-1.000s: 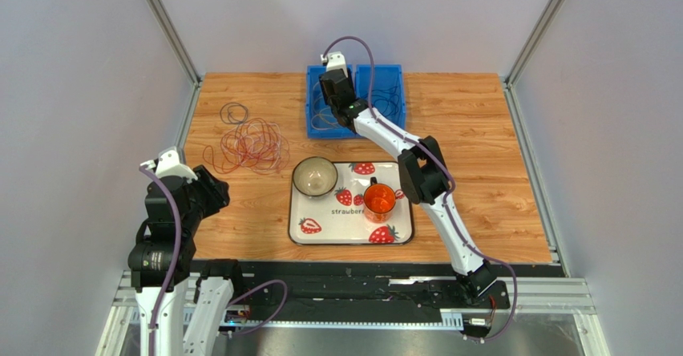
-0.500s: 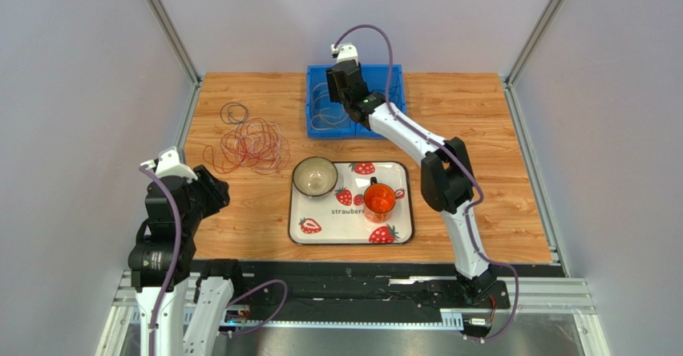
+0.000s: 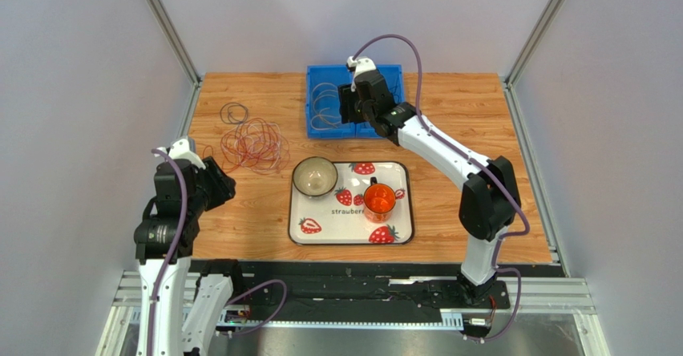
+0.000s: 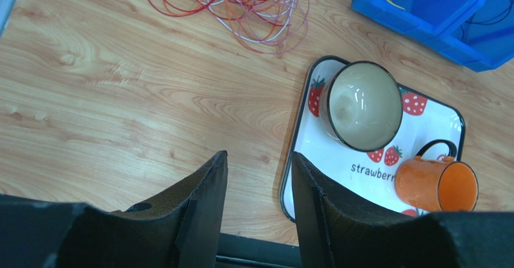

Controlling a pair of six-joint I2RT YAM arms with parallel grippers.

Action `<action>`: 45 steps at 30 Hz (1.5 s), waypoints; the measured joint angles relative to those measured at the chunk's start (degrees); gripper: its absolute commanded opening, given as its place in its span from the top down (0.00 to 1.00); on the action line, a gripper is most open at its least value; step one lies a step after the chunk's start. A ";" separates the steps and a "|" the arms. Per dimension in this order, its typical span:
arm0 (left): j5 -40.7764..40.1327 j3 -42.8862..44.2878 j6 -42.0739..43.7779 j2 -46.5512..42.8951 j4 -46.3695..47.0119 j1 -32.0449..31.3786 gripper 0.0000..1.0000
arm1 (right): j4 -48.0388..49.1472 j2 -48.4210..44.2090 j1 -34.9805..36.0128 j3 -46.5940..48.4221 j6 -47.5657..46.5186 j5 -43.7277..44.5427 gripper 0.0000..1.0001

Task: Untangle the cables
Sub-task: Place the cable in the bin, then pick up the cable at the center of the board.

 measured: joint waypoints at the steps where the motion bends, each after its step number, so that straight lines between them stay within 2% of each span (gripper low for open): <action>1: 0.55 -0.02 -0.02 1.16 0.50 0.00 0.48 | -0.55 -1.36 0.00 -1.22 0.44 -0.11 0.42; 3: 1.49 -0.07 -0.17 3.87 1.81 0.00 0.48 | -1.31 -4.31 0.00 -3.76 1.07 -0.20 0.39; 8: 1.55 0.70 -1.49 13.03 5.81 0.04 0.47 | -2.82 -10.21 0.00 -8.39 2.14 1.14 0.39; 18: 1.07 10.49 -2.71 33.07 15.56 0.15 0.47 | -5.14 -18.32 -0.02 -19.52 4.35 1.60 0.38; 22: 0.20 17.09 -3.26 41.18 17.73 0.15 0.48 | -5.49 -20.06 -0.02 -23.12 5.35 0.87 0.38; 28: -5.38 30.97 -4.35 55.63 17.68 0.42 0.51 | -5.60 -21.44 -0.02 -25.68 6.16 -0.28 0.39; 35: -7.54 47.95 -4.72 74.18 17.03 3.63 0.51 | -5.42 -21.90 -0.13 -26.97 7.39 -2.27 0.39; 45: -5.66 61.77 -1.79 93.64 16.50 7.78 0.52 | -4.57 -21.92 -0.13 -29.44 9.33 -8.17 0.40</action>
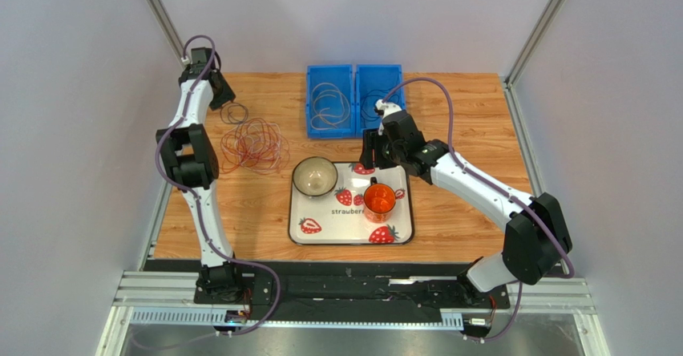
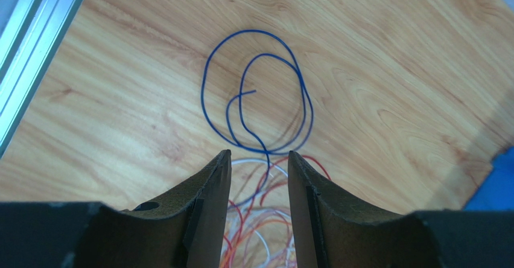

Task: Untangle the cables
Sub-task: Pick up the cable at the center of the board.

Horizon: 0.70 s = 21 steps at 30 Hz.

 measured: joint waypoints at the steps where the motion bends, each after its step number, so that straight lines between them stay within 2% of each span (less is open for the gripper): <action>1: 0.55 1.05 0.79 1.70 -0.11 0.37 0.52 | 0.24 0.00 0.00 -0.17 0.04 -0.42 0.41; 8: 3.39 8.59 5.31 9.77 -0.94 1.92 0.53 | 1.05 0.04 0.00 -0.42 0.55 -2.93 0.41; 21: 5.79 11.10 8.31 13.79 -0.57 2.38 0.54 | 1.95 1.38 0.00 -0.42 1.55 -4.98 0.44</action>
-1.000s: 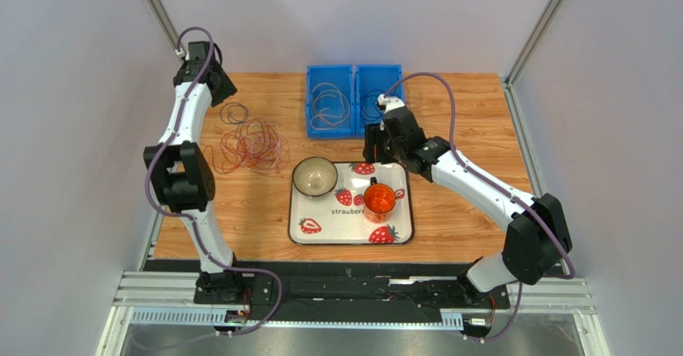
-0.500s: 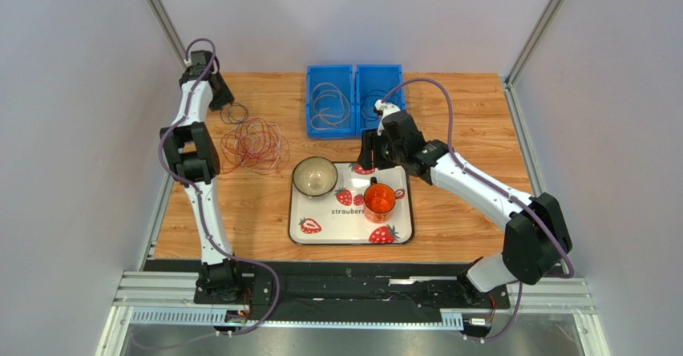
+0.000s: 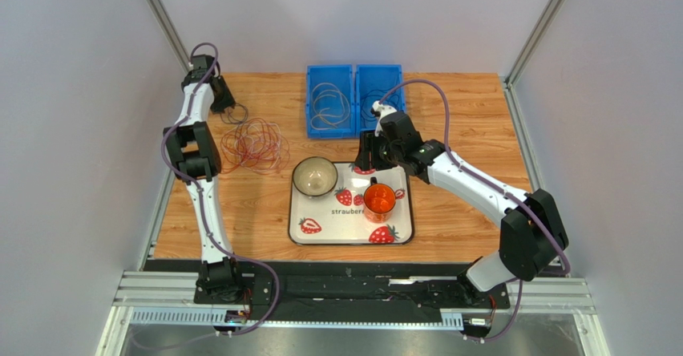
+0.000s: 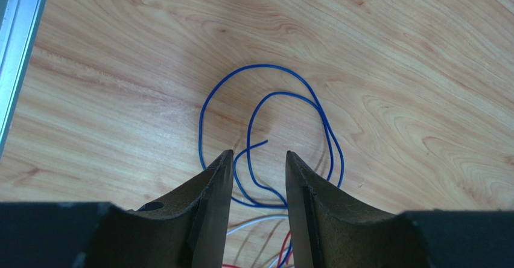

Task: Untangle the cables
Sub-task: Pick up the cable at the center of the board.

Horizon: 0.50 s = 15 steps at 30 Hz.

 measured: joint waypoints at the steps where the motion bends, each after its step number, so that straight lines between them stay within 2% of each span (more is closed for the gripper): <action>1: 0.00 0.48 0.02 0.52 -0.07 0.00 0.54 | 0.02 0.22 0.00 0.00 0.00 -0.17 0.44; 10: -0.07 5.68 0.07 5.01 -1.36 0.11 0.59 | 0.31 0.61 0.00 0.00 0.39 -1.20 0.46; 14: -0.04 7.41 -0.04 6.12 -1.53 0.13 0.74 | 0.35 0.81 0.00 0.00 0.44 -1.60 0.48; 15: -0.04 7.43 -0.13 6.16 -1.55 0.13 0.81 | 0.39 0.90 0.00 0.00 0.44 -1.64 0.48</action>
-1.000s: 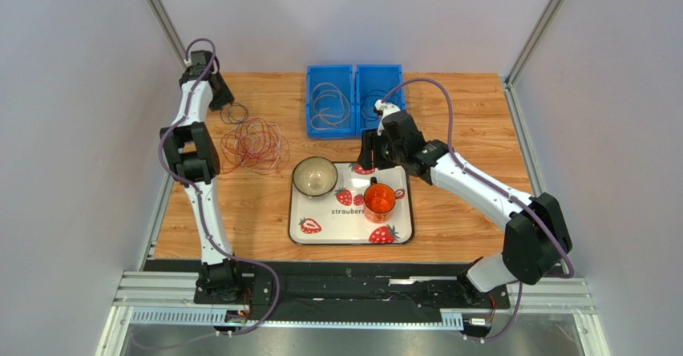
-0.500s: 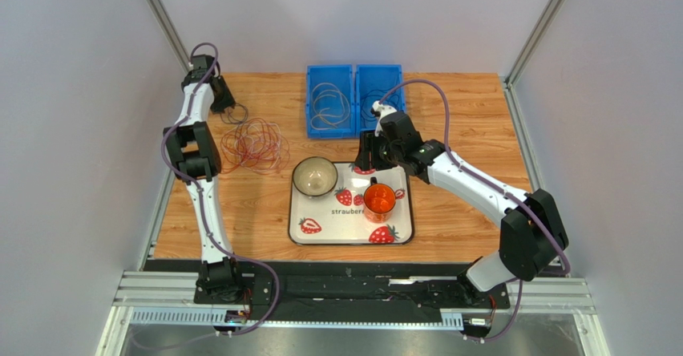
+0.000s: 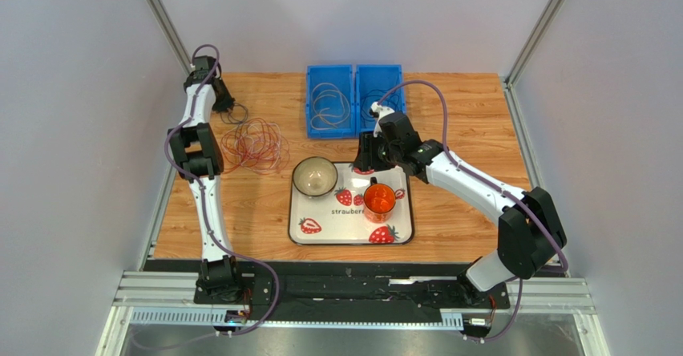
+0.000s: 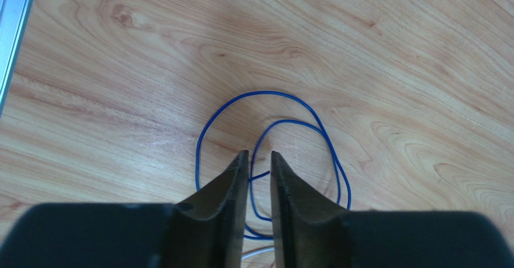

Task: Untangle the cables
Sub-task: Pick up the cable at the center of the board.

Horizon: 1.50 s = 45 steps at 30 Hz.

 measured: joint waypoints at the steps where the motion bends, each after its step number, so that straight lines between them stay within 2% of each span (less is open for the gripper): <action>1: 0.00 0.00 0.04 0.00 -0.13 0.00 0.83 | 0.02 0.11 0.00 0.00 0.02 -0.07 0.48; 5: 0.11 0.00 0.02 0.02 -0.52 0.04 0.93 | 0.17 0.26 0.00 0.00 0.04 -0.15 0.49; 6: 0.17 0.00 0.07 0.02 -0.59 0.04 1.00 | 0.31 0.26 0.00 0.00 0.07 -0.15 0.49; 13: 1.92 -0.07 -0.70 -0.07 -0.61 0.04 1.00 | 0.79 0.26 0.00 0.00 0.04 0.09 0.51; 17: 4.07 -3.61 -2.67 -3.02 0.35 -0.04 1.00 | 0.79 0.26 0.00 0.00 0.02 0.28 0.51; 22: 6.34 -6.47 -5.92 -11.56 0.26 -1.11 1.00 | 0.70 0.26 0.00 0.11 0.22 -0.04 0.51; 26: 8.68 -9.18 -8.37 -23.08 0.87 -2.73 1.00 | 0.48 0.24 0.00 1.40 0.94 -1.31 0.51; 30: 8.41 -11.19 -8.66 -33.86 -0.17 -6.91 1.00 | 0.28 0.24 0.00 4.72 2.51 -4.87 0.50; 34: 9.60 -18.49 -8.55 -42.27 -0.63 -11.98 1.00 | 0.81 0.24 0.00 8.15 4.94 -9.16 0.50; 39: 9.60 -31.87 -8.28 -48.94 -2.05 -18.40 1.00 | 2.51 0.24 0.00 10.73 8.48 -13.51 0.49; 45: 10.43 -44.33 -8.61 -54.55 -1.88 -21.94 1.00 | 4.24 -0.33 0.17 11.30 10.34 -14.43 0.49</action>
